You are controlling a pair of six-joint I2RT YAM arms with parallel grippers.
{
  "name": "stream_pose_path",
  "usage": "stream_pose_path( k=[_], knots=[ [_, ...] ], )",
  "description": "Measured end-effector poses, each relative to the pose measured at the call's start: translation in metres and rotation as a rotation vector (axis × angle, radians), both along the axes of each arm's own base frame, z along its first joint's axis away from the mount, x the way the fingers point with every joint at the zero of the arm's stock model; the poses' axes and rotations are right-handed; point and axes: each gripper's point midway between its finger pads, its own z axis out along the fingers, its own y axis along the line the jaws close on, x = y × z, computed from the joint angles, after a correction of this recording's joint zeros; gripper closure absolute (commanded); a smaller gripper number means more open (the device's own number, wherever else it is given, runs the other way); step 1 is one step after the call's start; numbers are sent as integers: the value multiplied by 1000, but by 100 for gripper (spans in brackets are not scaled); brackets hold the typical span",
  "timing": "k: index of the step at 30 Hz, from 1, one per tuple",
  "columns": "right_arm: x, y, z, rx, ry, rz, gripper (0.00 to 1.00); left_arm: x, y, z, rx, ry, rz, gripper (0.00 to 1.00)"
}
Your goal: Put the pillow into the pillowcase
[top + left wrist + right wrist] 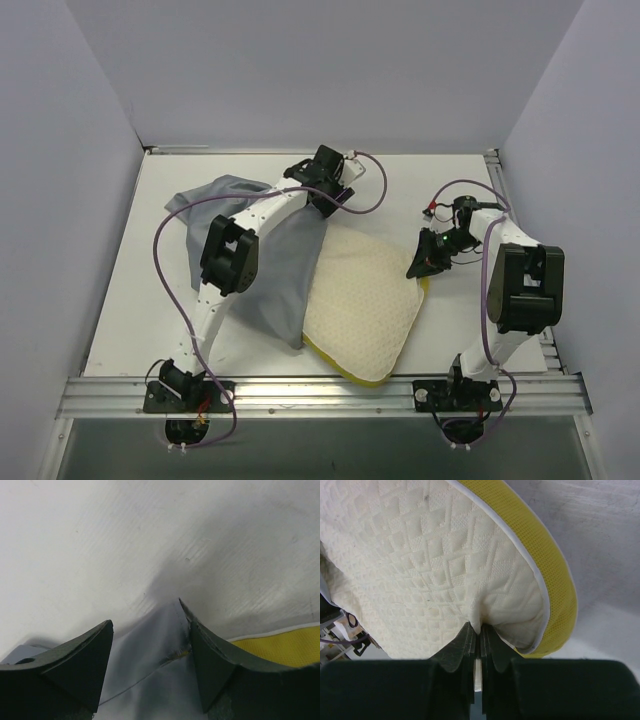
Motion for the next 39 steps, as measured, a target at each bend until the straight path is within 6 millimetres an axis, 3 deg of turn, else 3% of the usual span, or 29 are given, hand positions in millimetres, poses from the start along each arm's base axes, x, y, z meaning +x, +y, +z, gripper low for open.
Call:
stream_pose_path(
  k=[1, 5, 9, 15, 18, 26, 30, 31, 32, 33, 35, 36, 37, 39],
  knots=[
    [0, 0, 0, 0, 0, 0, 100, -1, 2, -5, 4, 15, 2, 31],
    [0, 0, 0, 3, -2, 0, 100, -8, 3, -22, 11, 66, 5, 60],
    [1, 1, 2, 7, -9, -1, 100, -16, -1, -29, -2, 115, -11, 98],
    [5, 9, 8, 16, -33, -1, 100, -33, -31, -11, -94, 165, -95, 100],
    [11, 21, 17, 34, -52, -3, 100, -53, -53, 6, -134, 179, -145, 100],
    [39, 59, 76, 163, -208, -31, 100, -126, -120, 72, -311, 236, -243, 100],
    [51, 64, 102, 221, -276, -61, 100, -129, -130, 85, -380, 245, -220, 100],
    [55, 62, 105, 226, -285, -71, 100, -126, -130, 86, -392, 243, -207, 96],
    [58, 60, 106, 227, -295, -79, 100, -122, -128, 89, -403, 241, -193, 85],
    [62, 56, 105, 225, -300, -90, 100, -116, -125, 92, -413, 235, -179, 54],
    [70, 46, 100, 207, -305, -113, 100, -105, -119, 105, -447, 222, -165, 33],
    [75, 40, 95, 189, -308, -124, 90, -98, -115, 112, -463, 211, -160, 10],
    [80, 35, 90, 166, -311, -131, 63, -89, -109, 121, -478, 190, -156, 7],
    [86, 25, 79, 119, -306, -137, 31, -77, -86, 135, -492, 172, -133, 4]
  ],
)
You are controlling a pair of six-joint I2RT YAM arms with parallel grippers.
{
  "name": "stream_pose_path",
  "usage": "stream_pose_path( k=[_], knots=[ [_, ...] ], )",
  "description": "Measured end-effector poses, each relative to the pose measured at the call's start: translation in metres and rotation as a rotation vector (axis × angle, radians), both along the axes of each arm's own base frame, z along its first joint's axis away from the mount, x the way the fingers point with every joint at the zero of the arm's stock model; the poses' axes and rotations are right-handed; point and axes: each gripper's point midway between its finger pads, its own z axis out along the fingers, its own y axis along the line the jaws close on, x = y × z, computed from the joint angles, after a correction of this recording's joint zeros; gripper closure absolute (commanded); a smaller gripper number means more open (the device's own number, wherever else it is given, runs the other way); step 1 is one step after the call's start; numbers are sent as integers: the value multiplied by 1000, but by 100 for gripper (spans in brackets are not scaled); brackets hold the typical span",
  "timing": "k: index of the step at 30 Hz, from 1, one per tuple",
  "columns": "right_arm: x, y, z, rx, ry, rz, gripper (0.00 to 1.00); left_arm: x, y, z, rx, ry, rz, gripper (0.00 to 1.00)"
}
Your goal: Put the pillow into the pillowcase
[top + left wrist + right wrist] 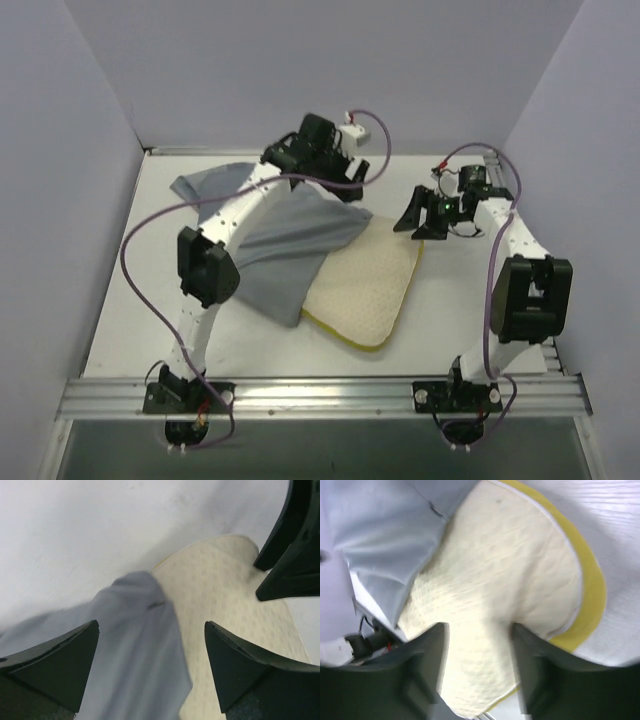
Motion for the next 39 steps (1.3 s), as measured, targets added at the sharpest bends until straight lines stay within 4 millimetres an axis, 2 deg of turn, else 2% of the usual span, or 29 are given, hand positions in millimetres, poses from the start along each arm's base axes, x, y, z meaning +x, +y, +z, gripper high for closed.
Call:
stream_pose_path(
  k=[1, 3, 4, 5, 6, 8, 10, 12, 14, 16, 19, 23, 24, 25, 26, 27, 28, 32, 37, 39],
  knots=[
    [1, -4, -3, -24, 0, -3, 10, 4, 18, 5, 6, 1, 18, 4],
    [-1, -9, -9, -81, -5, 13, 7, 4, 66, 18, 23, 3, 65, 4],
    [-4, -9, -11, -119, -16, 31, 6, -4, 93, 12, 49, 24, 83, 4],
    [-8, -7, -11, -153, -31, 53, 6, -10, 116, 28, 43, 12, 111, 4],
    [-14, -2, -9, -207, -64, 86, 6, -20, 141, 33, 46, 3, 137, 4],
    [-35, 20, 1, -279, -141, 190, 7, -55, 183, 42, 54, 8, 180, 4],
    [-61, 50, 16, -333, -242, 322, 7, -96, 203, 53, 24, -8, 186, 3],
    [-91, 83, 28, -356, -339, 464, 7, -134, 212, 56, -24, -5, 186, 2],
    [-118, 107, 27, -378, -391, 587, 6, -165, 219, 47, -77, 29, 204, 3],
    [-138, 121, 12, -409, -383, 685, 6, -188, 229, 23, -102, 106, 250, 2],
    [-150, 128, -20, -481, -323, 775, 5, -211, 237, -15, -111, 220, 315, 3],
    [-161, 136, -60, -543, -236, 870, 8, -224, 242, -41, -108, 297, 368, 3],
    [-163, 138, -68, -552, -217, 887, 11, -225, 243, -45, -108, 305, 382, 4],
    [-164, 140, -77, -562, -196, 902, 34, -225, 244, -49, -104, 313, 400, 7],
    [-163, 142, -83, -570, -182, 914, 52, -225, 244, -54, -101, 322, 412, 7],
    [-159, 145, -87, -576, -172, 915, 86, -225, 243, -60, -98, 332, 418, 9],
    [-155, 148, -89, -572, -163, 910, 100, -225, 241, -66, -90, 349, 423, 10],
    [-127, 164, -77, -453, -107, 809, 100, -233, 229, -90, -32, 412, 404, 13],
    [-56, 160, -27, -303, -156, 584, 100, -235, 213, -99, 3, 397, 383, 14],
    [-35, 158, -9, -264, -192, 526, 100, -231, 208, -105, 14, 381, 391, 14]
  ],
)
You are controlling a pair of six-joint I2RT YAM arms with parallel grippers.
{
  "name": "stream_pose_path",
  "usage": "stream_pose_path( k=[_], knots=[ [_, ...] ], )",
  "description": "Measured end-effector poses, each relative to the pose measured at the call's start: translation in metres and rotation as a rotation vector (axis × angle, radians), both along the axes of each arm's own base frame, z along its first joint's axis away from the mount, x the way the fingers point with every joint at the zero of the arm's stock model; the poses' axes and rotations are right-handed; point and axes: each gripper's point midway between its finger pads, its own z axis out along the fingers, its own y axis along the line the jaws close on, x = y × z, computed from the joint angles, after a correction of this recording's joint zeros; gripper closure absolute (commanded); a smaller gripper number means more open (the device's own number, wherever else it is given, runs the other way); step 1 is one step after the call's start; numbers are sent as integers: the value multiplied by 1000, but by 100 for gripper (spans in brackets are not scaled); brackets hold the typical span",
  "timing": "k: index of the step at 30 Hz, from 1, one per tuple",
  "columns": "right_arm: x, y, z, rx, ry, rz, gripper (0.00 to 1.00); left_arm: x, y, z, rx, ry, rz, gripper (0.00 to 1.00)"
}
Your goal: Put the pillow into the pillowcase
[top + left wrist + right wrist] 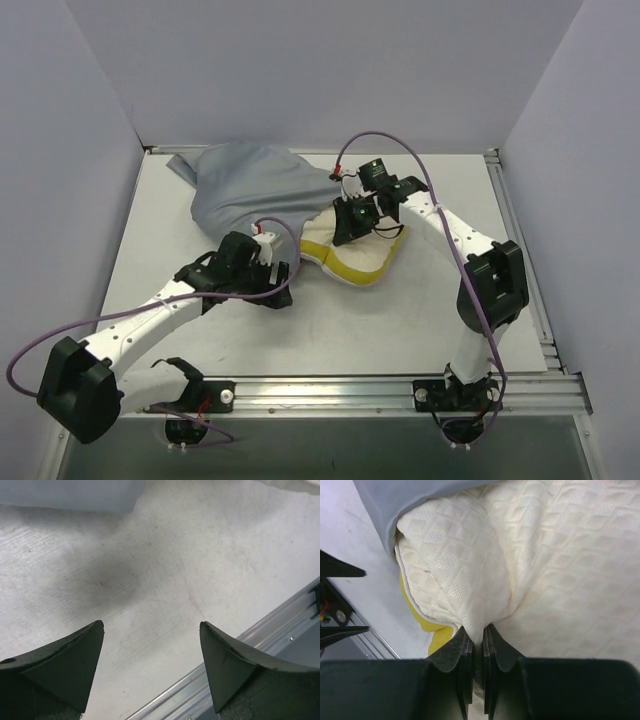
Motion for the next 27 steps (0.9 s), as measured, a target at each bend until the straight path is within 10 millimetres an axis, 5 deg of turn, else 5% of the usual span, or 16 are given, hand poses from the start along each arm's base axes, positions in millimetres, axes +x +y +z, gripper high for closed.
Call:
stream_pose_path(
  k=[6, 13, 17, 22, 25, 27],
  knots=[
    [-6, 15, 13, 79, 48, -3, 100, 33, -9, -17, 48, -52, 49, 14],
    [-19, 26, 21, 146, 127, -5, 100, 77, -32, -7, 59, -212, 49, 23],
    [-17, 24, 27, 179, 157, -32, 100, 93, -21, -9, 117, -259, 71, 36],
    [-19, 25, 40, 225, 184, -50, 100, 106, -5, -7, 171, -300, 100, 38],
    [-22, 28, 49, 258, 201, -56, 100, 108, -5, -5, 177, -313, 88, 64],
    [-22, 31, 54, 279, 211, -63, 100, 110, -14, 0, 154, -315, 54, 92]
  ],
)
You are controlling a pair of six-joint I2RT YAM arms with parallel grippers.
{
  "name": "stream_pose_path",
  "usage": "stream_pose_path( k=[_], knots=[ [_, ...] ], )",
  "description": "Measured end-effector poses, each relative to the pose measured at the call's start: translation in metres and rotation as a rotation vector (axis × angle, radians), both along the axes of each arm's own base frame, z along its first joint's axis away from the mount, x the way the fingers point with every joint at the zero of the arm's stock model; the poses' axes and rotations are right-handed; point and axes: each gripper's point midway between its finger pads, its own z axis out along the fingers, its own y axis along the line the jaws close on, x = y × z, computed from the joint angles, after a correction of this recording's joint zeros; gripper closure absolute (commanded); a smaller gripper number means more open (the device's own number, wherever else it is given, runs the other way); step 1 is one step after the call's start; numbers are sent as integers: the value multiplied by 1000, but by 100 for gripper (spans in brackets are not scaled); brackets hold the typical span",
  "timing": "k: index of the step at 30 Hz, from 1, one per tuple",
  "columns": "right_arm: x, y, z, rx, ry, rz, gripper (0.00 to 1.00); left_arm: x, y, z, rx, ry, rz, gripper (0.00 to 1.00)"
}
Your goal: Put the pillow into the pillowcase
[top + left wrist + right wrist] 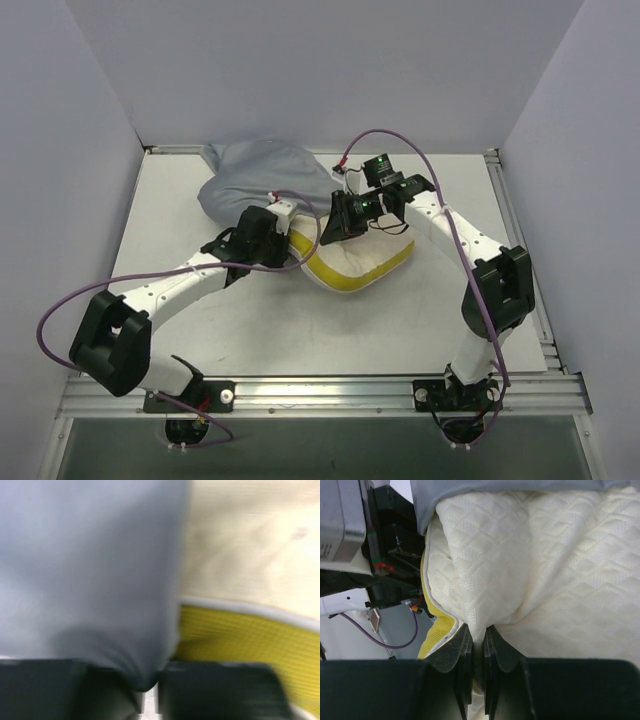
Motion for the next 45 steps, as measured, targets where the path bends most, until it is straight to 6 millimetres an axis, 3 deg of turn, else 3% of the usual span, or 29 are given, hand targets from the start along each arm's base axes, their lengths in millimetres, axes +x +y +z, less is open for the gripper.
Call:
stream_pose_path(
  k=[2, 5, 8, 11, 14, 16, 20, 21, 22, 23, 24, 25, 28, 30, 32, 36, 38, 41, 45],
  knots=[
    [1, 2, 4, 17, 7, -13, 100, 0, -15, 11, -39, 12, -60, 100],
    [9, 2, 13, 34, 22, -55, 100, -16, -53, 41, -153, 50, -222, 100],
    [25, 0, 36, 62, 1, -109, 100, -47, -93, 84, -269, 74, -409, 100],
    [43, 6, 53, 98, -60, -155, 100, -90, -125, 127, -395, 101, -602, 100],
    [39, 24, 36, 100, -52, -159, 100, -122, -138, 154, -470, 125, -735, 100],
    [27, 35, 4, 65, 1, -152, 100, -131, -134, 149, -468, 166, -763, 100],
    [-5, 47, -83, -49, 164, -131, 100, -148, -113, 103, -395, 314, -751, 100],
    [-14, 47, -99, -69, 202, -123, 97, -154, -107, 90, -371, 352, -749, 92],
    [-22, 46, -112, -81, 236, -114, 81, -160, -102, 79, -348, 380, -752, 80],
    [-28, 45, -118, -85, 262, -105, 73, -164, -97, 71, -329, 399, -760, 57],
    [-32, 43, -121, -87, 275, -95, 68, -169, -94, 68, -327, 413, -779, 48],
    [-36, 42, -121, -84, 281, -82, 53, -173, -93, 71, -336, 419, -799, 40],
    [-44, 32, -111, -72, 243, -35, 31, -180, -89, 92, -371, 365, -855, 29],
    [-45, 18, -91, -59, 186, -26, 27, -174, -86, 114, -394, 303, -864, 29],
    [-43, -4, -62, -41, 105, -35, 27, -154, -85, 140, -415, 212, -852, 29],
    [-23, -58, 2, 21, -81, -147, 27, -92, -91, 174, -364, 14, -745, 26],
    [-13, -89, 16, 26, -136, -233, 27, -58, -101, 176, -316, -54, -686, 26],
    [-1, -140, -1, -37, -112, -393, 32, -4, -121, 160, -236, -99, -603, 26],
    [-1, -182, -53, -123, 59, -523, 36, 63, -147, 115, -135, -104, -513, 26]
  ],
)
